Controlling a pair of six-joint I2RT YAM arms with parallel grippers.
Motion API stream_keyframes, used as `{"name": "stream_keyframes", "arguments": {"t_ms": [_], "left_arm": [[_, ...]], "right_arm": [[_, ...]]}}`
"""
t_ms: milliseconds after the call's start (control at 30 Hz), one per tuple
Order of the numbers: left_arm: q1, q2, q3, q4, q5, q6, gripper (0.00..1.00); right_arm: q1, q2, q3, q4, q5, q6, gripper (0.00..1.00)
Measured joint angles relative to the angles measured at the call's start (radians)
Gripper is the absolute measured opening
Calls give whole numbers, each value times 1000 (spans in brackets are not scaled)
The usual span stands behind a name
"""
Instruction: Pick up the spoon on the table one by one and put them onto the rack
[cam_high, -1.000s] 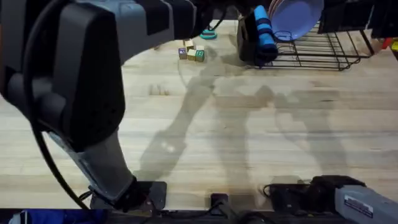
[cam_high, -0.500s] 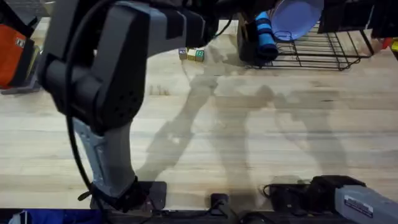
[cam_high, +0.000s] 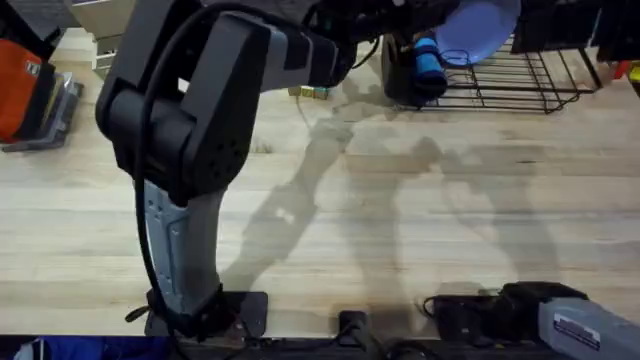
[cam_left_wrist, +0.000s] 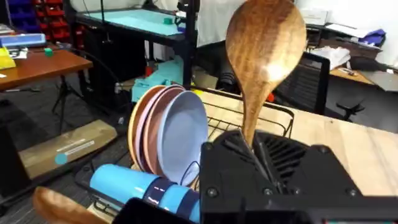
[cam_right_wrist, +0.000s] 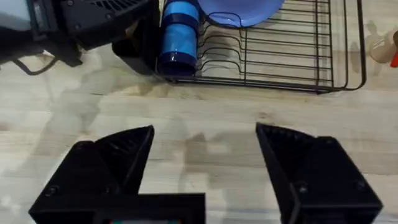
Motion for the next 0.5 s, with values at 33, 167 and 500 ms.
{"name": "stream_keyframes", "arguments": {"t_ms": [33, 167, 500], "left_arm": [[-2, 2, 0, 0, 0, 0, 45], [-9, 4, 0, -46, 0, -3, 45], [-8, 4, 0, -234, -1, 33, 44]], "right_arm": [[0, 0, 0, 0, 0, 0, 993], [0, 0, 0, 1, 0, 0, 993], [0, 0, 0, 3, 0, 0, 993]]}}
